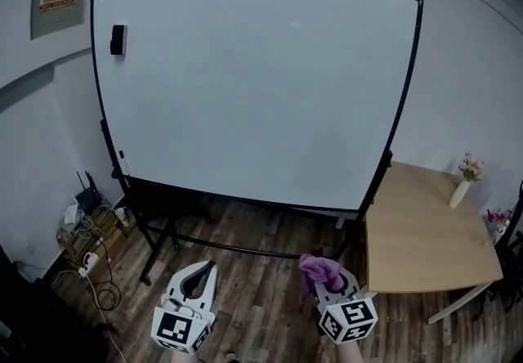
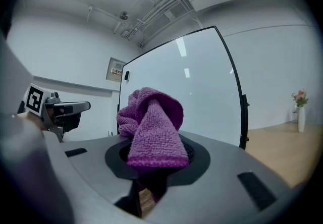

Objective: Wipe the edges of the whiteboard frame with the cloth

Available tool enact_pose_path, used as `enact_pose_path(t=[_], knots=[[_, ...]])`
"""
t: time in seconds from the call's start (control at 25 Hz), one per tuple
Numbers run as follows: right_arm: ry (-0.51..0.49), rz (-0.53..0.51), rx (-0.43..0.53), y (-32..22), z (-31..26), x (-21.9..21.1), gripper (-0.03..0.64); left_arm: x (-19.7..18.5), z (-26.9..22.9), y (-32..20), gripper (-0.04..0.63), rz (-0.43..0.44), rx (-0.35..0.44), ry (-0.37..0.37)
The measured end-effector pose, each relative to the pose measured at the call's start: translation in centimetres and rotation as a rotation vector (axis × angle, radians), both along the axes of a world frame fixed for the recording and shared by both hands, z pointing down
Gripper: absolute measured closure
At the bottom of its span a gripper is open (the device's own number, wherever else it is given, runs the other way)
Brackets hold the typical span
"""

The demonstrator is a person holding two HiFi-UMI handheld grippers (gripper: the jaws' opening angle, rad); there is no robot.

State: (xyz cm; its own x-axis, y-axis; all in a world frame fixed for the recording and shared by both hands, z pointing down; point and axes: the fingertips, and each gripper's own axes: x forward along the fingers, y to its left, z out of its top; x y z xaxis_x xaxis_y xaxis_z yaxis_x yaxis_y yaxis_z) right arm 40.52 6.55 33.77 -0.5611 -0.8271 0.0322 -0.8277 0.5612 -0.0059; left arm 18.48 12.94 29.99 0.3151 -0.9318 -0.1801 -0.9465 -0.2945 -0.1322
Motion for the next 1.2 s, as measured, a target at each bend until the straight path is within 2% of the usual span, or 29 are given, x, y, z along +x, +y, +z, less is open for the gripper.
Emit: enact_pose_path(t=[0.8, 1.2], knots=[[-0.006, -0.031, 0.025, 5.9, 0.0, 4.2, 0.531, 5.1, -0.2, 5.8, 0.578, -0.012, 0.013, -0.005], [-0.021, -0.03, 0.033, 7.3, 0.1, 5.1, 0.531, 6.0, 0.1, 7.0, 0.578, -0.016, 0.009, -0.003]])
